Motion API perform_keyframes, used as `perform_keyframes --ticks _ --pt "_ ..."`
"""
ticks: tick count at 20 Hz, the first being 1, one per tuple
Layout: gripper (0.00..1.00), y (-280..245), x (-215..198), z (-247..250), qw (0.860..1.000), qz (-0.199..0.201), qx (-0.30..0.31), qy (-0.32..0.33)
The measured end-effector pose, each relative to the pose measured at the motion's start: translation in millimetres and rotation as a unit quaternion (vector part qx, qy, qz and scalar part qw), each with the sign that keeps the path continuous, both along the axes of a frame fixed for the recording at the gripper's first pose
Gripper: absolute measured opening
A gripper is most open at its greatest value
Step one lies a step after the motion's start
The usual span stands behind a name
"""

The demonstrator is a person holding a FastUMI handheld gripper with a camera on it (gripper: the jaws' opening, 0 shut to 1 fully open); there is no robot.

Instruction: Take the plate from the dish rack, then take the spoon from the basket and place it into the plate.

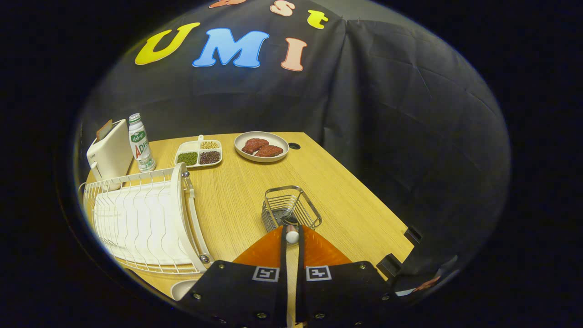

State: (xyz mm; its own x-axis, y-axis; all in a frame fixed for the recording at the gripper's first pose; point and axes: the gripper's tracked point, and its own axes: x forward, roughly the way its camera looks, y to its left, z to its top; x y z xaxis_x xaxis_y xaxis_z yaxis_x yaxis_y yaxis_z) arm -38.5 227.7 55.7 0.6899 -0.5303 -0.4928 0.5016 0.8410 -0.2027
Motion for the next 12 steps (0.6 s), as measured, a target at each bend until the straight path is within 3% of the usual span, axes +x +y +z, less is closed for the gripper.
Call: perform_keyframes --ticks 12 --pt "0.07 22.1 -34.4 64.9 0.998 0.004 -0.020 -0.053"
